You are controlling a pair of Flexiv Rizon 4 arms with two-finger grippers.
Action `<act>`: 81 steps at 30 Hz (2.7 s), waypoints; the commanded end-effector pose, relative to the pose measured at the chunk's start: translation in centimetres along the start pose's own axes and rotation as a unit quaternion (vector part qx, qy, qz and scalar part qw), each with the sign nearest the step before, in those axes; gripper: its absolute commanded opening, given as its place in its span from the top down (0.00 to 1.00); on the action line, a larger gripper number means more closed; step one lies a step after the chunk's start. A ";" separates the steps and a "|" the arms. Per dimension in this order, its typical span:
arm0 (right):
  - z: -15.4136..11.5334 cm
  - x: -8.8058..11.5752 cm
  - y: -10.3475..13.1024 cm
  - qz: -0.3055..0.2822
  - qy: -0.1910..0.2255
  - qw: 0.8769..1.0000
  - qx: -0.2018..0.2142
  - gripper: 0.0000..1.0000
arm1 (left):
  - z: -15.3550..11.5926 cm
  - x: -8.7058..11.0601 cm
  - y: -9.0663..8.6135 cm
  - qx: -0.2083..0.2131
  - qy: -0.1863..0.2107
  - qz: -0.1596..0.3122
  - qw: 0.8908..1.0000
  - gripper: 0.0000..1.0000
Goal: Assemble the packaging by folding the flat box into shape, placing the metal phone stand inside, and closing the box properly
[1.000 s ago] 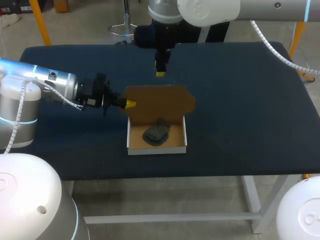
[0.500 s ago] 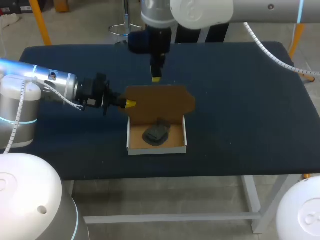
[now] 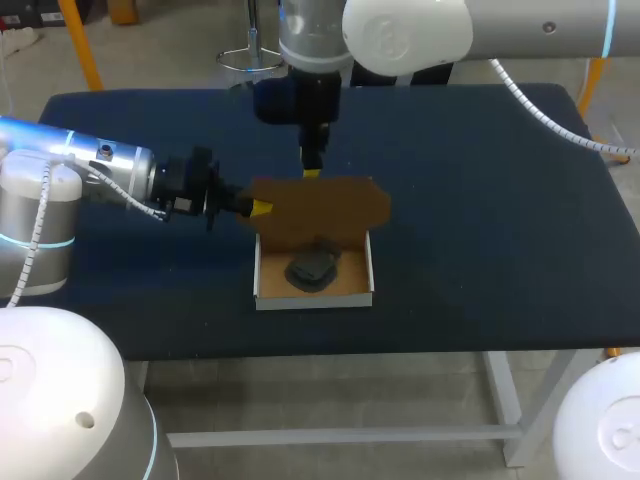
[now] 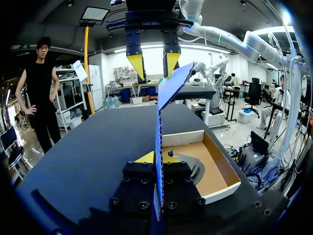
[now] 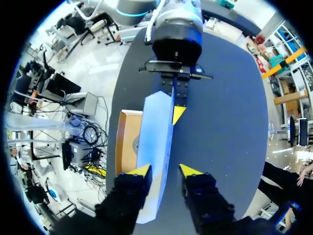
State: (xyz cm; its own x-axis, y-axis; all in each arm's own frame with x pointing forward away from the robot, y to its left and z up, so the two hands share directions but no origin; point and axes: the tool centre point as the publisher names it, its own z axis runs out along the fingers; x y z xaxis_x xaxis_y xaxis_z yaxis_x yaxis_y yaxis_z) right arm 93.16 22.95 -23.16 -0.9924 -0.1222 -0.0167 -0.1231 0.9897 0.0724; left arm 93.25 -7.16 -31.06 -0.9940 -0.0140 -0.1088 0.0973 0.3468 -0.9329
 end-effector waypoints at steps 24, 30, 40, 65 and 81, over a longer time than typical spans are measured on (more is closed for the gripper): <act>2.0 1.6 -0.5 0.010 0.003 1.000 0.010 0.55 | 0.1 0.1 0.3 0.000 0.001 0.000 1.000 1.00; 2.4 1.4 -0.6 0.012 0.010 1.000 0.014 0.54 | 0.1 0.1 0.3 0.000 0.001 0.000 1.000 1.00; 3.5 0.6 -0.5 0.013 0.032 0.999 0.020 0.57 | 0.1 0.1 0.3 0.000 0.001 0.000 1.000 1.00; 2.9 0.7 -0.4 0.008 0.038 0.999 0.011 0.00 | 0.1 0.1 0.3 0.000 0.001 0.000 1.000 1.00; -1.9 -1.4 -2.1 0.164 0.015 0.986 -0.020 0.00 | 0.1 0.1 0.3 0.000 0.001 0.000 1.000 1.00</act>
State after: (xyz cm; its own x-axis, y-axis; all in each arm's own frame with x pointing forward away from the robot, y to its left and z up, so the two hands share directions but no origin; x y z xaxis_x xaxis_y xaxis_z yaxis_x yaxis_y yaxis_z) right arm 94.61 21.74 -21.98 -0.9839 0.1746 0.0381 0.1776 0.9793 0.0968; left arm 93.24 -7.14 -31.08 -0.9939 -0.0154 -0.1096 0.0975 0.3467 -0.9329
